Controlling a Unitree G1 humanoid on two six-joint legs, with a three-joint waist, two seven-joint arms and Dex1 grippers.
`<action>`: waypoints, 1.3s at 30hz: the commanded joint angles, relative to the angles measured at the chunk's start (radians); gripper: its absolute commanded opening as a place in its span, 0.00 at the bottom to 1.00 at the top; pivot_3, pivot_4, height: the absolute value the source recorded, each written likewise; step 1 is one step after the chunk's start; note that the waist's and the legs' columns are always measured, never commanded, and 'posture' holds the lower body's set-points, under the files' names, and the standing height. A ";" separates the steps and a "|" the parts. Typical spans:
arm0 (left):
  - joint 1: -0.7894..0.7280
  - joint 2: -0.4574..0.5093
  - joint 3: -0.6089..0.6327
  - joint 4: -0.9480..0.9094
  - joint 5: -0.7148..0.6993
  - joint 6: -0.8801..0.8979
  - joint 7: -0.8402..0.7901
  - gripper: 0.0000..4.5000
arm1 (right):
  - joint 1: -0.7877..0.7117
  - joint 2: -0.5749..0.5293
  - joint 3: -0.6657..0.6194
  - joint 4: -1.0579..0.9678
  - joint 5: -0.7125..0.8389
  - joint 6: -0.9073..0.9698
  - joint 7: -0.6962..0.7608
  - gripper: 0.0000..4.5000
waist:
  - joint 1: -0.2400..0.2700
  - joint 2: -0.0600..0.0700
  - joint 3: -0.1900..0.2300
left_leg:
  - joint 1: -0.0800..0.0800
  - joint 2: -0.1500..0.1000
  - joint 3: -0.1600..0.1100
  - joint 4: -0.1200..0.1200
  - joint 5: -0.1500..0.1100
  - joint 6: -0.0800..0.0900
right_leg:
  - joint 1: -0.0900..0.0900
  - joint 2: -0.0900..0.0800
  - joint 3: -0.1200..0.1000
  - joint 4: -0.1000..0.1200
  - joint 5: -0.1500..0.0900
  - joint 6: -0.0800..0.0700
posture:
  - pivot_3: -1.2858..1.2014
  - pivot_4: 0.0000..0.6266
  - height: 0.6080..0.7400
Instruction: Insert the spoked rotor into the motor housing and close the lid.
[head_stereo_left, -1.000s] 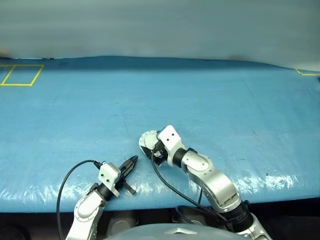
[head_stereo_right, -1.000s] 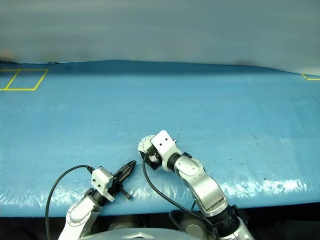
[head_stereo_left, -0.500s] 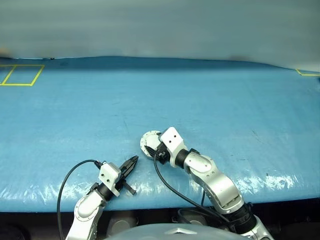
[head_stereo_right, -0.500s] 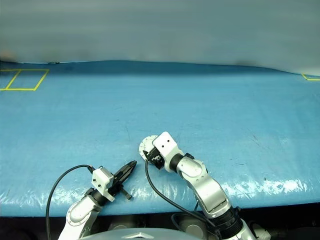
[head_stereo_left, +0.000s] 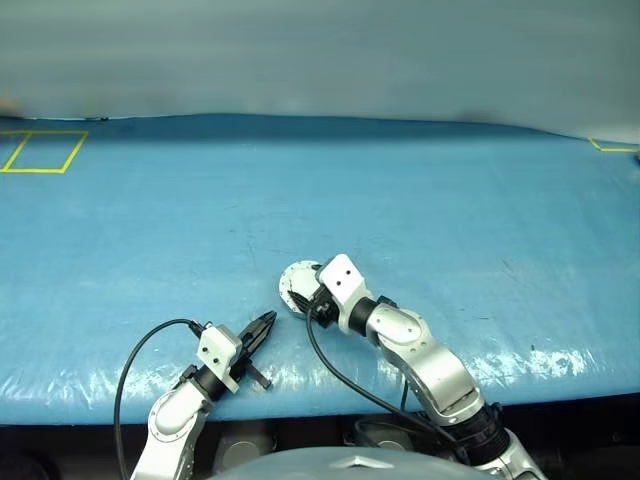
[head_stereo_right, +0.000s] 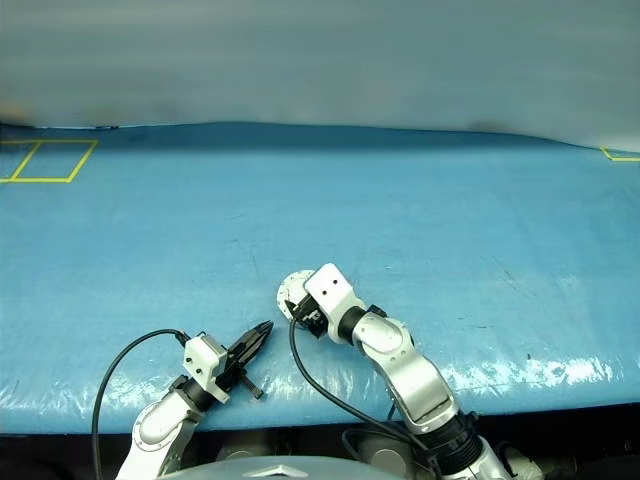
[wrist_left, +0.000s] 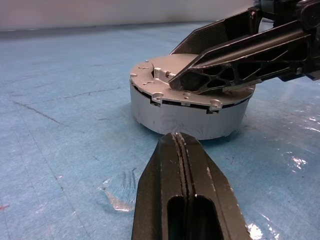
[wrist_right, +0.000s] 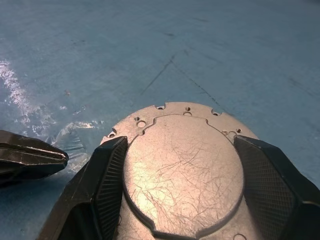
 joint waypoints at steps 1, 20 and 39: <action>0.005 -0.006 -0.005 0.011 -0.004 -0.015 -0.004 0.00 | -0.001 -0.003 0.018 0.024 -0.035 0.003 -0.009 0.68 | 0.000 0.000 -0.001 | 0.000 0.000 0.000 0.000 0.000 0.000 | 0.000 0.000 0.000 0.000 0.000 0.000 | 0.52 0.24 1.00; 0.002 -0.006 -0.009 0.010 -0.005 -0.011 -0.004 0.00 | -0.037 -0.018 0.006 0.005 -0.007 0.186 0.031 0.68 | 0.001 -0.001 -0.010 | 0.000 0.000 0.000 0.000 0.000 0.000 | 0.000 -0.001 -0.001 0.000 0.001 -0.002 | 0.52 0.24 1.00; -0.004 -0.005 -0.007 0.022 -0.006 -0.015 -0.010 0.00 | -0.040 -0.005 -0.032 0.040 -0.022 0.139 0.006 0.68 | 0.001 -0.001 -0.011 | 0.000 0.000 -0.001 0.000 0.000 0.000 | 0.000 -0.003 -0.001 -0.001 0.000 -0.002 | 0.52 0.24 1.00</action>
